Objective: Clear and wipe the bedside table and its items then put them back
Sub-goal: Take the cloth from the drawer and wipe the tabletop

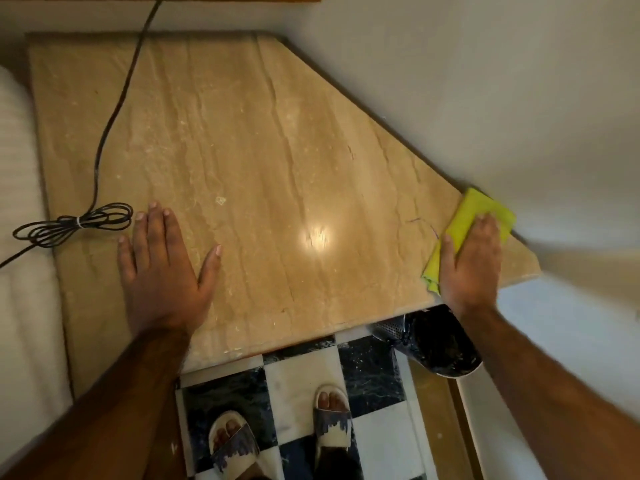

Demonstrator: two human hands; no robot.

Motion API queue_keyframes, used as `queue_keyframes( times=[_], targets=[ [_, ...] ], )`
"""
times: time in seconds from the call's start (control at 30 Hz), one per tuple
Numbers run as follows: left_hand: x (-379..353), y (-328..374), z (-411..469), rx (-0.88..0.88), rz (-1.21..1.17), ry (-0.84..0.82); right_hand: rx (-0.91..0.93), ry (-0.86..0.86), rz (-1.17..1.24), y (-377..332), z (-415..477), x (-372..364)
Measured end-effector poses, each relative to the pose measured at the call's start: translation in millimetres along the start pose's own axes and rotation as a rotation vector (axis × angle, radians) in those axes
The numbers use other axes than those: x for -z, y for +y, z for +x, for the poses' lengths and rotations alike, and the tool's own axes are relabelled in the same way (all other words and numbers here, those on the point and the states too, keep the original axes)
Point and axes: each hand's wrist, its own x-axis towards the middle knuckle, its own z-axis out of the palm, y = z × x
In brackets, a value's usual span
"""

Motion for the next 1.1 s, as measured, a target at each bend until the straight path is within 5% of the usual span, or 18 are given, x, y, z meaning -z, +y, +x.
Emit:
queue_keyframes(
  times=[0.07,0.13,0.17,0.23,0.3,0.33,0.4,0.47,0.6,0.67,0.77,0.8,0.83,0.9,1.0,1.03,1.1],
  targets=[
    [-0.6,0.0,-0.4,-0.006,0.005,0.002,-0.323,0.043,0.08,-33.2,3.1,-5.7],
    [-1.7,-0.7,-0.3,-0.009,0.011,0.001,-0.432,0.027,0.133,-93.7,7.3,-12.7],
    [-2.4,-1.0,-0.1,-0.012,0.01,0.0,-0.313,0.015,0.11,-124.4,3.0,-19.7],
    [-3.5,-2.0,-0.1,-0.01,0.001,0.0,0.261,-0.024,0.017,-160.5,-19.5,-29.4],
    [-3.8,-2.2,-0.3,-0.009,-0.007,0.009,0.831,-0.129,-0.048,-139.1,-32.1,-29.3],
    [-3.4,-2.4,0.1,-0.011,-0.01,0.014,0.949,-0.156,-0.072,-113.1,-28.7,-26.2],
    [-2.3,-0.4,0.5,-0.014,-0.018,0.017,0.785,-0.169,-0.108,-51.4,-18.6,-13.6],
    [-2.4,-0.5,0.4,-0.006,-0.012,0.018,0.349,-0.073,-0.082,-9.4,-4.7,-4.4],
    [-2.8,-1.2,0.3,-0.01,0.005,0.0,-0.47,0.081,0.143,-68.4,14.6,-10.9],
    [-3.1,-1.6,1.4,-0.003,0.011,-0.004,-0.293,0.045,0.115,-121.4,-5.6,-20.9],
    [-3.0,-2.6,0.9,0.0,0.011,-0.016,0.635,-0.126,-0.081,-109.6,-64.6,-34.4],
    [-2.9,-2.7,1.3,0.0,0.013,-0.019,0.736,-0.158,-0.102,-83.4,-72.7,-30.2],
    [-2.3,-2.4,1.0,-0.001,0.013,-0.03,0.677,-0.173,-0.103,-52.5,-75.3,-26.5],
    [-1.6,0.5,1.2,0.0,0.015,-0.042,0.279,-0.104,-0.05,-7.1,-67.1,-15.9],
    [0.7,-0.5,2.0,0.017,0.032,-0.062,-0.311,0.001,0.079,-26.5,-24.9,-15.9],
    [1.5,-0.9,2.5,0.017,0.034,-0.065,-0.417,0.007,0.117,-55.5,-6.2,-17.9],
    [3.2,-0.5,2.6,0.017,0.053,-0.077,-0.34,0.021,0.14,-122.9,25.0,-23.7]
  ],
)
